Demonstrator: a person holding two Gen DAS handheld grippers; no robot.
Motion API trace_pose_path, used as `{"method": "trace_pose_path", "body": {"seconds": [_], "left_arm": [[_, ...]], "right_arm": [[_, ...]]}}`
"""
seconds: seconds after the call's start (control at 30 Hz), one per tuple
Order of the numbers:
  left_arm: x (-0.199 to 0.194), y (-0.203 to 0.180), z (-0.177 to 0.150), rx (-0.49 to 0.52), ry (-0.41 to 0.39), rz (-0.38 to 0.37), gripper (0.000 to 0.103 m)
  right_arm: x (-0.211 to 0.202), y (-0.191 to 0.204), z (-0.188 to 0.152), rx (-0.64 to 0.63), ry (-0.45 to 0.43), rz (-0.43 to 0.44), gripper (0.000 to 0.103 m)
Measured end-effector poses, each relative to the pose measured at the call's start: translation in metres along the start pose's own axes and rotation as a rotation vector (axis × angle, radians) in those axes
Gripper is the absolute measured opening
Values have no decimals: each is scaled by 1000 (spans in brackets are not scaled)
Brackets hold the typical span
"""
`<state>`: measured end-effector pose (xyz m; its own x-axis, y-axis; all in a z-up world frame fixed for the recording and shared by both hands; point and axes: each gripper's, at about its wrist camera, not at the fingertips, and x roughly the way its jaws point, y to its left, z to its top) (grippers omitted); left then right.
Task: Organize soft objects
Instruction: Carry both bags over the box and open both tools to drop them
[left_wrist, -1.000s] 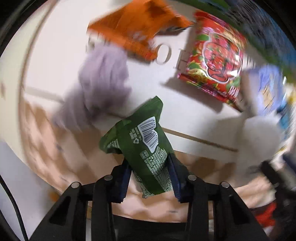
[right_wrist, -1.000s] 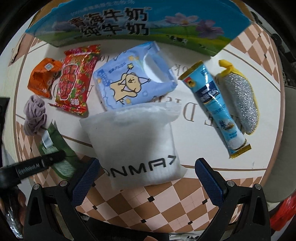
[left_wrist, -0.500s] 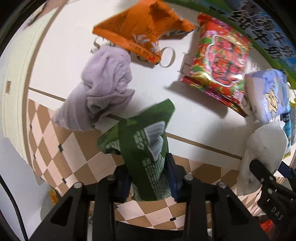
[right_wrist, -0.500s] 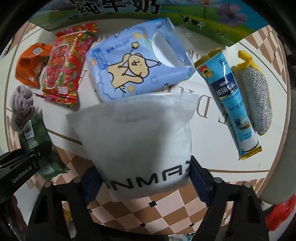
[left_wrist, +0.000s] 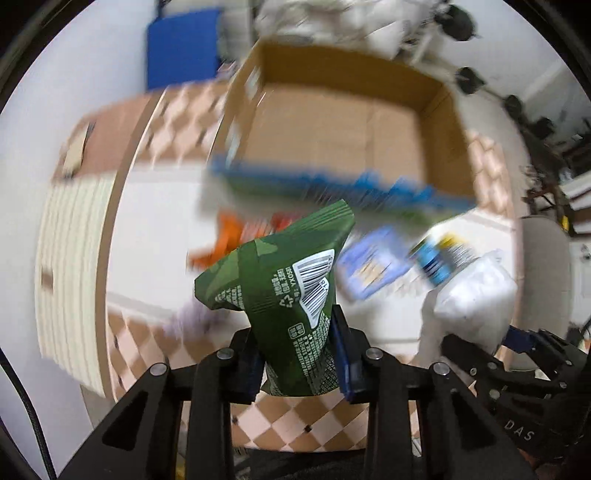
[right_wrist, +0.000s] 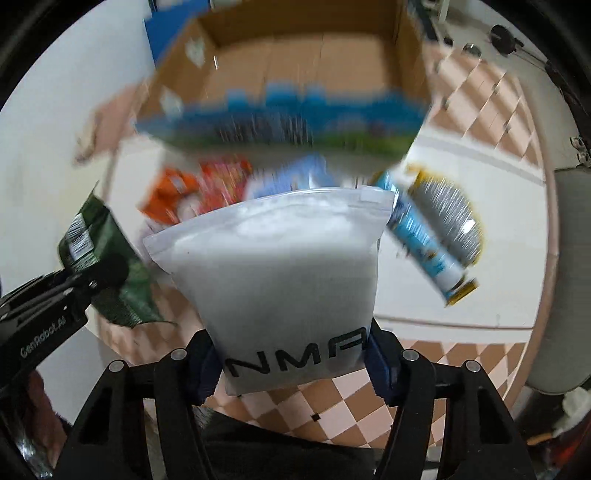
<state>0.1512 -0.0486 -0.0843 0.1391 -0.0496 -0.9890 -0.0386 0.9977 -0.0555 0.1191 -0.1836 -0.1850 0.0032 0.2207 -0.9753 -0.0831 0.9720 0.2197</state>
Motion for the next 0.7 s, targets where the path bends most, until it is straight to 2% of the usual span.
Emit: {"method": "trace_pose_path", "body": {"seconds": [0.03, 0.13, 0.17, 0.27, 0.43, 0.6, 0.7], "left_arm": [[-12, -5, 17, 25, -7, -15, 28], [-10, -10, 77, 85, 3, -43, 28], [-4, -15, 106, 99, 7, -37, 28], [23, -8, 162, 132, 40, -28, 28], [110, 5, 253, 178, 168, -66, 28], [168, -7, 291, 270, 268, -63, 28], [195, -12, 306, 309, 307, -50, 28]], "right_arm": [[-16, -2, 8, 11, -23, 18, 67], [-51, -5, 45, 32, -72, 60, 67], [-53, -5, 60, 38, -82, 63, 67], [-56, -7, 113, 66, -102, 37, 67], [-7, -5, 210, 130, -54, 30, 68], [53, -5, 290, 164, 4, -11, 68], [78, -7, 321, 163, 27, -38, 68]]}}
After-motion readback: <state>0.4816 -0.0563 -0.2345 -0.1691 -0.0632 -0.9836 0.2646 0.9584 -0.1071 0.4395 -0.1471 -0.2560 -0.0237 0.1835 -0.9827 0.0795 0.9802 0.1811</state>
